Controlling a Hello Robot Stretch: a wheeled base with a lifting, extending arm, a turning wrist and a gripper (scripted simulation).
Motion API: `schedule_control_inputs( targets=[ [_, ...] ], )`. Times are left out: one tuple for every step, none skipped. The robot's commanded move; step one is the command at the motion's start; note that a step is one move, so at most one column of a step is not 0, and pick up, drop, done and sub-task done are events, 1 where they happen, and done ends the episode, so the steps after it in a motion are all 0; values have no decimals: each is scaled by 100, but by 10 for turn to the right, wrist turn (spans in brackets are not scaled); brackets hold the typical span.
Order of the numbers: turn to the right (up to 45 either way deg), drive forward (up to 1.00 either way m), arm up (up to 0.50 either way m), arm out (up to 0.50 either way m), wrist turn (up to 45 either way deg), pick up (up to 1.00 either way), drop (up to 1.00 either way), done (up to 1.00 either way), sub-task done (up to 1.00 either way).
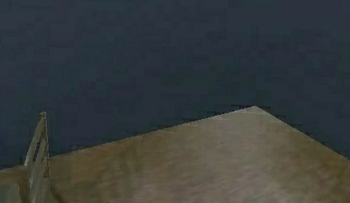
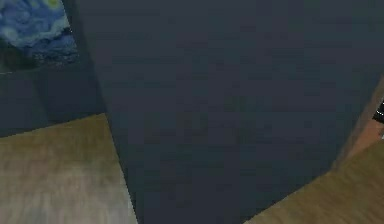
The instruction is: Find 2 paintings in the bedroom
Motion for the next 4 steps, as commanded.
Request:
schedule_control_inputs(
  targets=[
    [60, 0, 0, 0, 0, 0, 0, 0, 0],
    [0, 55, 0, 0, 0, 0, 0, 0, 0],
    [450, 0, 0, 0, 0, 0, 0, 0, 0],
    [120, 0, 0, 0, 0, 0, 0, 0, 0]
  ],
)
